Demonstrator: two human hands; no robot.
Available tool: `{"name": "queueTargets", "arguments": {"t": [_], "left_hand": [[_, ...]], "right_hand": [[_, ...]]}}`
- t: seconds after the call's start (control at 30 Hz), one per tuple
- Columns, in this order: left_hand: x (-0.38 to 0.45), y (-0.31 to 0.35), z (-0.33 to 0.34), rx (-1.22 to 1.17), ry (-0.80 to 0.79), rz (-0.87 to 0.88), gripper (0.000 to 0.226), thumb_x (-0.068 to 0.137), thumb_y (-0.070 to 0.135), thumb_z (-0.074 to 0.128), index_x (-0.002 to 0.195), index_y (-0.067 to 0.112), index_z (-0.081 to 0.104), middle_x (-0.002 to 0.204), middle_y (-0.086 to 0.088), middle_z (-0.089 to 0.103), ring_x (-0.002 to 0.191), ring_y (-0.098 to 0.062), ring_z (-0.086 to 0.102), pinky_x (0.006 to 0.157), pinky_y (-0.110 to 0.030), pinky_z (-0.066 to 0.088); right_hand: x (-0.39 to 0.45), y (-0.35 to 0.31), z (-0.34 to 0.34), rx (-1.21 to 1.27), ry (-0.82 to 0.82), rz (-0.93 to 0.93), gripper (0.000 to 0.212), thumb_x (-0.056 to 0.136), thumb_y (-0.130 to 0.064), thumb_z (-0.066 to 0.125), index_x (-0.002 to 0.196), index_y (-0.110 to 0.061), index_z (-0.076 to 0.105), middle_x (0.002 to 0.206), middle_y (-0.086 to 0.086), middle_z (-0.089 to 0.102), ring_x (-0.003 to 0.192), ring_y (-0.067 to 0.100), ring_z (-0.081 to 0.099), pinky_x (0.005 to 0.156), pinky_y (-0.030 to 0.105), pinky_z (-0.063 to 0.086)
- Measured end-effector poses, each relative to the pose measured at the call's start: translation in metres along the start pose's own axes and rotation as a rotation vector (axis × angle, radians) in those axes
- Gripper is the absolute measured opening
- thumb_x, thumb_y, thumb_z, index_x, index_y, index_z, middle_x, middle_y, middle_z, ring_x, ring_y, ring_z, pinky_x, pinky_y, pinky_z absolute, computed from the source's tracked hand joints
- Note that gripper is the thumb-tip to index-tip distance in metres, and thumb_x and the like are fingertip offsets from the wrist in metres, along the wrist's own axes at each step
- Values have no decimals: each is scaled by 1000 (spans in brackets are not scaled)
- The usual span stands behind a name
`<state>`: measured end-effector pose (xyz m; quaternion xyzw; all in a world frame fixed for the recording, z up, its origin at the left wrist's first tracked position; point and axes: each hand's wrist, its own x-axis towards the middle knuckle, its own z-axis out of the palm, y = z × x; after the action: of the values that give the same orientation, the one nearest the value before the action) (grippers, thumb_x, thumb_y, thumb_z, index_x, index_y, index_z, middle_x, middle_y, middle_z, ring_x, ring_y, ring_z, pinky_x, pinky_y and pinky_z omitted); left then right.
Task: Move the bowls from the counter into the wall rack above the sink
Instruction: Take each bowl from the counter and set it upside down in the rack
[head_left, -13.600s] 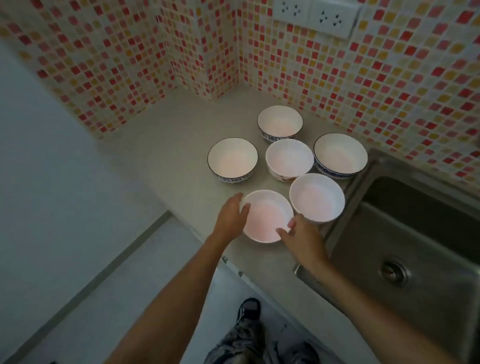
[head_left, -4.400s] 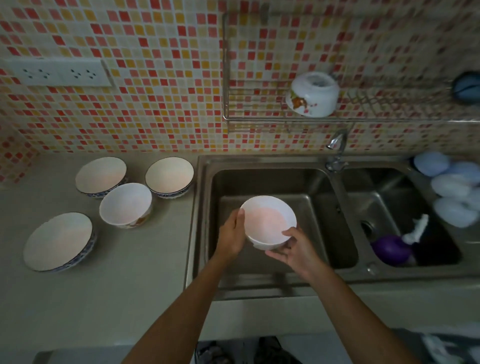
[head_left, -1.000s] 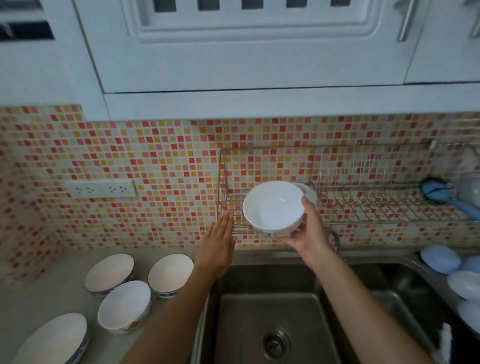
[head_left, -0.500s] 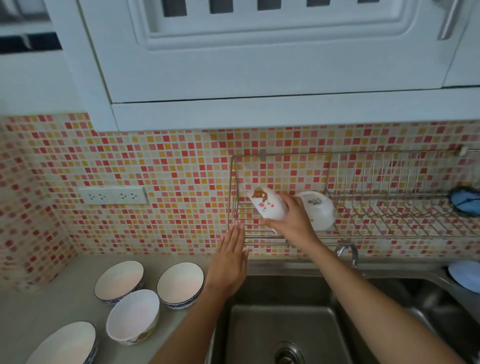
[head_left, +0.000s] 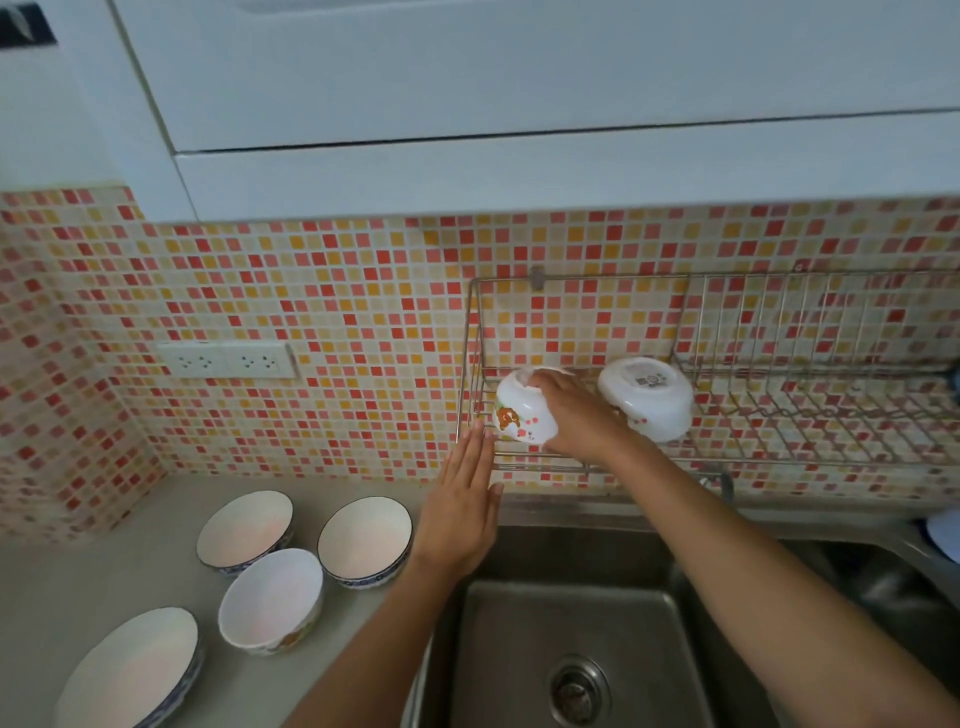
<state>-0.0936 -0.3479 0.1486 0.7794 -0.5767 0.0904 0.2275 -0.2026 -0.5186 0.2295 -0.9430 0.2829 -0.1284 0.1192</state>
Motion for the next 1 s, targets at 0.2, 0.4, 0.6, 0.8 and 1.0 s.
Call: {"name": "queueTargets", "arguments": {"t": [0.2, 0.4, 0.6, 0.8, 1.0], "left_hand": [[-1, 4, 0, -15, 6, -17, 60, 98, 52, 7, 150, 28, -8, 158, 13, -13, 144, -4, -18, 118, -29, -3], [-1, 6, 0, -30, 9, -32, 62, 96, 54, 5, 151, 27, -6, 158, 12, -12, 144, -5, -18, 117, -28, -5], [-2, 8, 1, -26, 2, -52, 62, 97, 54, 4, 151, 25, -4, 157, 12, -14, 144, -4, -18, 115, -26, -10], [16, 30, -8, 33, -45, -109, 64, 92, 57, -8, 148, 26, -15, 153, 12, -24, 138, -6, -30, 111, -32, -25], [56, 47, -9, 15, -179, 13, 65, 95, 54, 6, 149, 25, -16, 156, 3, -24, 142, -16, -24, 114, -35, -17]], "right_hand": [[-1, 3, 4, 155, -14, -22, 90, 76, -15, 79, 149, -29, 27, 157, -2, 26, 141, 23, 31, 110, 43, 38], [-9, 4, 7, 280, -24, 13, 73, 85, -11, 70, 147, -30, 36, 160, -7, 22, 147, 17, 21, 117, 38, 22], [-8, 6, 13, 109, -79, -53, 56, 103, -32, 40, 154, -34, 16, 163, -10, -3, 149, 13, -12, 121, 50, 2], [-26, 18, 10, -45, 165, 44, 68, 99, -59, 23, 155, -26, 1, 164, -2, -6, 149, 18, -13, 120, 49, -7], [-69, 67, 3, -276, 102, 350, 89, 89, -74, 5, 154, -14, -11, 162, 10, -14, 150, 25, -11, 118, 50, -9]]}}
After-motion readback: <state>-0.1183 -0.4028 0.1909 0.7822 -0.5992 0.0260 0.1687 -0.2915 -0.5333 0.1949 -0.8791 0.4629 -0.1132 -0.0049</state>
